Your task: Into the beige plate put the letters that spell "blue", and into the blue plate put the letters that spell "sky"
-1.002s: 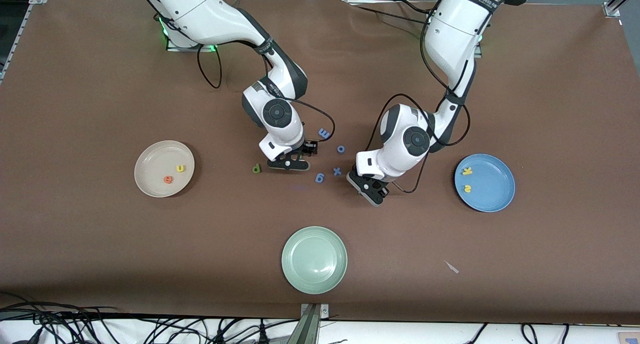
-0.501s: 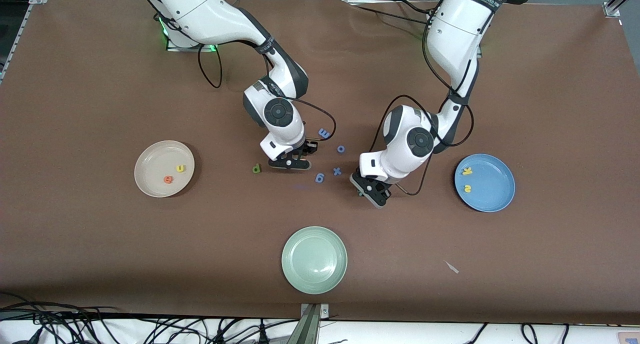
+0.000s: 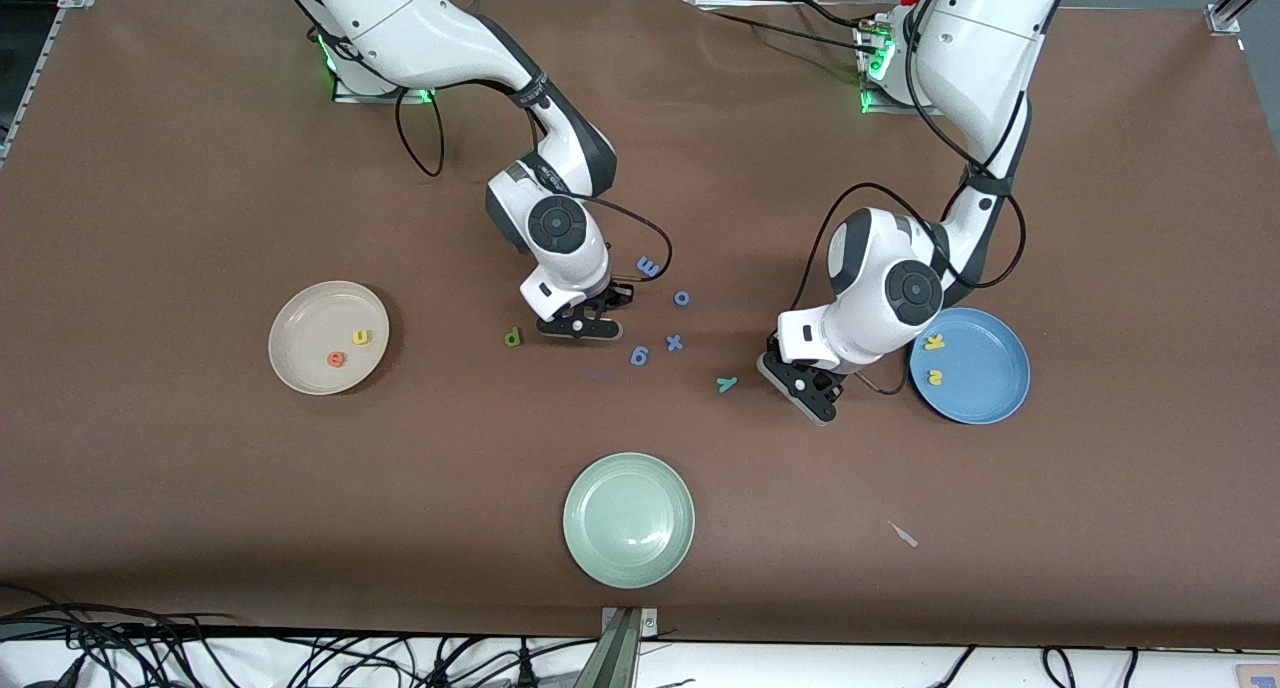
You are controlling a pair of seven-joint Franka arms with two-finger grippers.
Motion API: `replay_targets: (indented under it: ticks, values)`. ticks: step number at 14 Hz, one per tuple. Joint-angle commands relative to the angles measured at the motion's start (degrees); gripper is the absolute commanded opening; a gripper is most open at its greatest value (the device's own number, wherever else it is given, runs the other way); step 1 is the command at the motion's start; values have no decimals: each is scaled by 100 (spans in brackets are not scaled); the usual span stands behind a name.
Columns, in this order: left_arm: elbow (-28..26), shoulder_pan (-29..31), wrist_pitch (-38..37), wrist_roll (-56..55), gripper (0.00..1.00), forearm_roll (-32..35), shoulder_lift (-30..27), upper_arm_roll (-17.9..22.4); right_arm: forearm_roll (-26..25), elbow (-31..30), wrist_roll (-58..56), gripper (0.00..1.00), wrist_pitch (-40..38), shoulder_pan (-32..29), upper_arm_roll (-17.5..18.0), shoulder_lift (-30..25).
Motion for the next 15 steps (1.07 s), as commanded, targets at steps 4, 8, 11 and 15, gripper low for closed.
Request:
replay_targets:
  ticks: [4,8,11,15]
  values:
    - [224,-491,348,-694,81,76,421,-89,-18,154,-841,0,-1337,-639,-121,-470]
    - [663,-659,702,-685,81,111,878,-89,-53,163,-1606,0,-2314,-648,-972,-611]
    - [769,-685,702,-597,80,128,958,-80,-9,93,-2835,0,-2799,-657,-1693,-874]
    - [761,-685,868,-580,80,364,1019,-80,44,-399,-4206,0,-2615,-665,-2528,-1243]
